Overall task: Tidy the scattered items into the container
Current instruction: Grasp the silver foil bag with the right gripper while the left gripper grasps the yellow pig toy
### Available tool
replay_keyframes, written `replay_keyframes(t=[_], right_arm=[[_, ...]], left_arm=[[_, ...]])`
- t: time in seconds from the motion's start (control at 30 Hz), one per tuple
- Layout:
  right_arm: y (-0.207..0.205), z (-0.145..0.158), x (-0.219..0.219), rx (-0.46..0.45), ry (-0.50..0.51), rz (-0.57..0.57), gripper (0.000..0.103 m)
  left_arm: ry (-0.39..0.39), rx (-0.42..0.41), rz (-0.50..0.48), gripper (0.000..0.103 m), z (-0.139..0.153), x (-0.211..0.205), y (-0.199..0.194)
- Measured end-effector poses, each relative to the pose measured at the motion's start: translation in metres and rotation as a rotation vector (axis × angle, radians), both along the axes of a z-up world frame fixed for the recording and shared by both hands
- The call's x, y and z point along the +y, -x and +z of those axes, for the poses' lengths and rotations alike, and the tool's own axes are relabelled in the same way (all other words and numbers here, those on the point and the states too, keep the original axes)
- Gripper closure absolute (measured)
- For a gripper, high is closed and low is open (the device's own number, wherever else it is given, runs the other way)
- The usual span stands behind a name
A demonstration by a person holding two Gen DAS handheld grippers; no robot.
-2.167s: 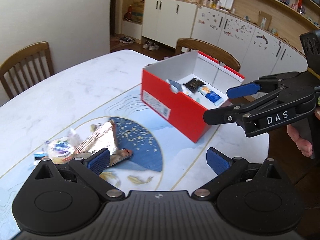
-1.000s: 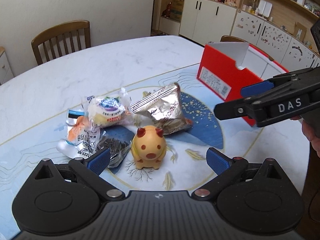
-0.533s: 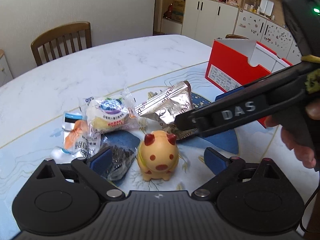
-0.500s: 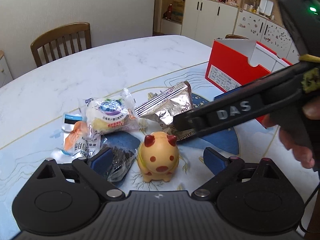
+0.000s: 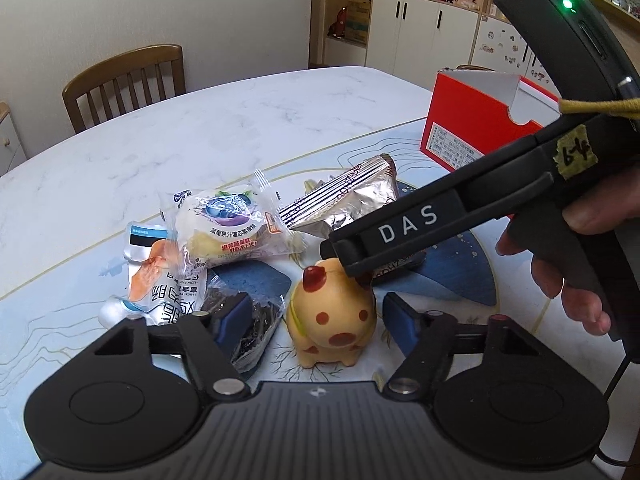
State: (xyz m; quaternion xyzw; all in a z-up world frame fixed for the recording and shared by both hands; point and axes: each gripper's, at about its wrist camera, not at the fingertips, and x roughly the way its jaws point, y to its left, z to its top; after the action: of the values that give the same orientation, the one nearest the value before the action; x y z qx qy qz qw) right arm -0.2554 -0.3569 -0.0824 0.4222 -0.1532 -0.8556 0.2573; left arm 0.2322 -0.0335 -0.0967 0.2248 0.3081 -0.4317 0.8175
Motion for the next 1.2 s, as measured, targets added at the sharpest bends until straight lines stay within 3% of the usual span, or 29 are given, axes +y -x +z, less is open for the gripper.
replay_keyframes(t=[0.27,0.3,0.37,0.5,0.63,1.2], right_arm=[[0.001,-0.001,0.001,-0.004,-0.006,-0.005,0.020],[0.001,-0.001,0.001,-0.005,-0.005,-0.006,0.025],[0.002,-0.002,0.001,-0.014,0.007,0.005,0.044],[0.001,-0.001,-0.001,-0.021,0.001,0.008,0.046],[-0.002,0.001,0.001,-0.022,-0.006,0.012,0.055],[-0.023,0.011,0.040,-0.025,-0.054,-0.010,0.058]], left_arm=[[-0.013,-0.002,-0.021,0.050,0.000,-0.002,-0.001],[-0.014,0.000,-0.024,0.053,-0.001,-0.002,0.000],[-0.018,0.005,-0.028,0.055,-0.001,-0.003,0.000],[-0.023,0.002,-0.030,0.056,-0.001,-0.004,0.001],[-0.027,0.007,-0.032,0.057,-0.002,-0.004,0.003],[-0.012,0.028,-0.058,0.059,0.017,-0.004,0.012]])
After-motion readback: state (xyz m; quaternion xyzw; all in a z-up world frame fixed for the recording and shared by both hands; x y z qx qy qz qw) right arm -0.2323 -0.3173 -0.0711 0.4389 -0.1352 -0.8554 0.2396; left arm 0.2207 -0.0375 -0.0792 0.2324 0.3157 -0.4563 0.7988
